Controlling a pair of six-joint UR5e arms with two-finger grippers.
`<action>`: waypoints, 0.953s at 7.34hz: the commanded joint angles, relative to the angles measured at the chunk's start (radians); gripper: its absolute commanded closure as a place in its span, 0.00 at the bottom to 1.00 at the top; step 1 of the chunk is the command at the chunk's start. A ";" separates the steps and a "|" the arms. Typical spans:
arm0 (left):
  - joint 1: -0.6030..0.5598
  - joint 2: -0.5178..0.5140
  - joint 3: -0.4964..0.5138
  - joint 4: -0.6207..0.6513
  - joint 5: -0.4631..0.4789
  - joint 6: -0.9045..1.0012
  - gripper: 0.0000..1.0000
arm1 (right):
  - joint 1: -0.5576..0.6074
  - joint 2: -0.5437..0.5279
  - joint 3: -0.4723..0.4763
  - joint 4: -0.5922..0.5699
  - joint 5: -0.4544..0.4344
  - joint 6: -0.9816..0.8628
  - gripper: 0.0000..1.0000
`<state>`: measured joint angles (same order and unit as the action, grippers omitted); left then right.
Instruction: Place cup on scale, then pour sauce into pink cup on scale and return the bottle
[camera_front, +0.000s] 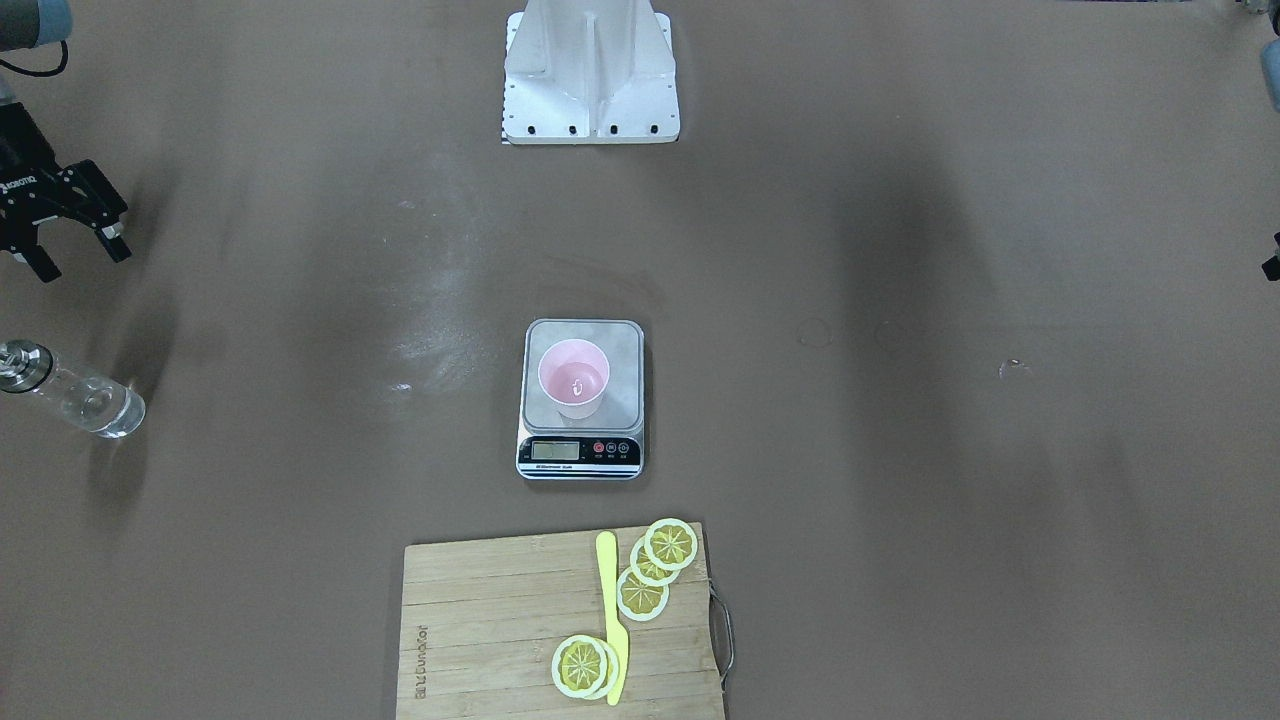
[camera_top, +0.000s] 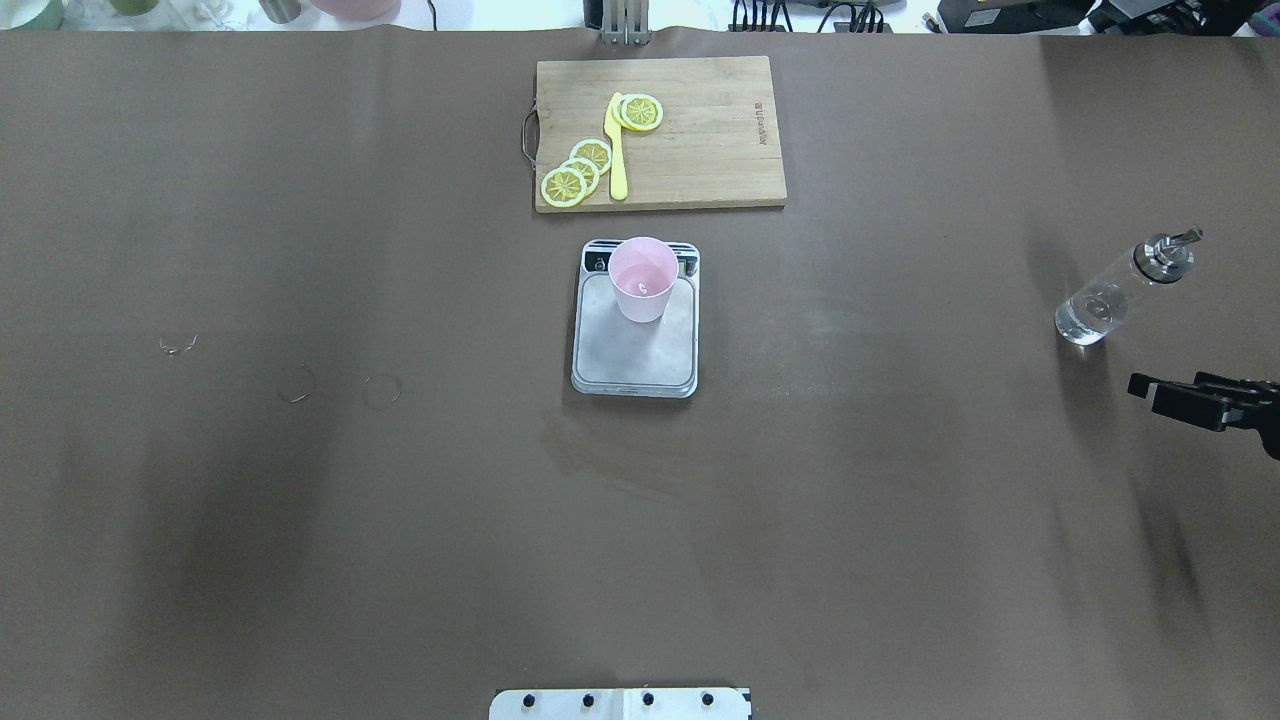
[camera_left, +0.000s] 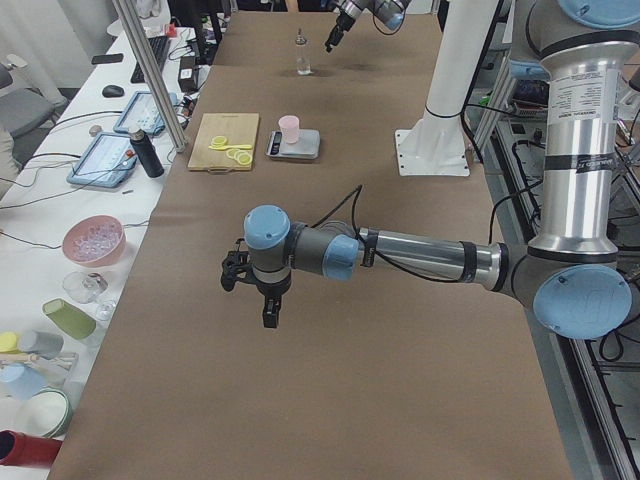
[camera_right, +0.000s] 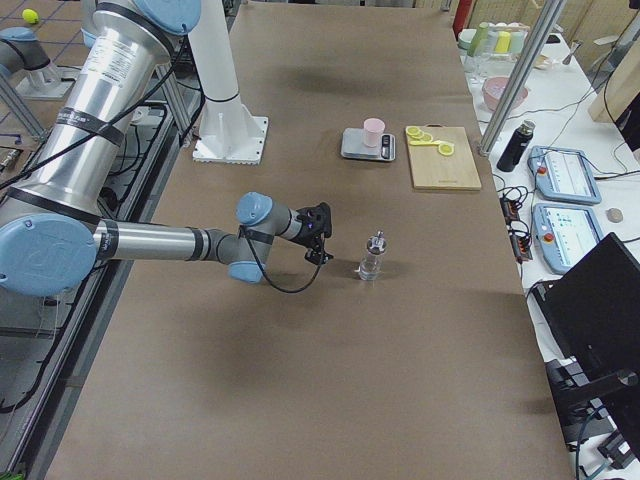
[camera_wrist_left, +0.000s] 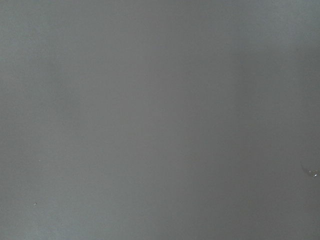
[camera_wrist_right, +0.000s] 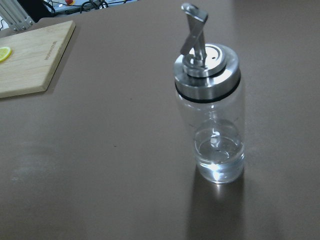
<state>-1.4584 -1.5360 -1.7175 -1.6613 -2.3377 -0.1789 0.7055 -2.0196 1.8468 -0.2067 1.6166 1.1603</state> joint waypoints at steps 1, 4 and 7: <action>0.001 -0.010 0.001 0.002 0.000 -0.001 0.02 | 0.021 -0.016 0.122 -0.137 0.077 0.007 0.00; 0.003 -0.021 0.001 0.005 0.001 -0.004 0.02 | 0.168 0.104 0.232 -0.447 0.232 -0.004 0.00; 0.004 -0.029 0.003 0.005 0.001 -0.005 0.02 | 0.311 0.335 0.232 -0.774 0.297 -0.051 0.00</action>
<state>-1.4545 -1.5624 -1.7162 -1.6568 -2.3363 -0.1829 0.9446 -1.7779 2.0775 -0.8425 1.8775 1.1374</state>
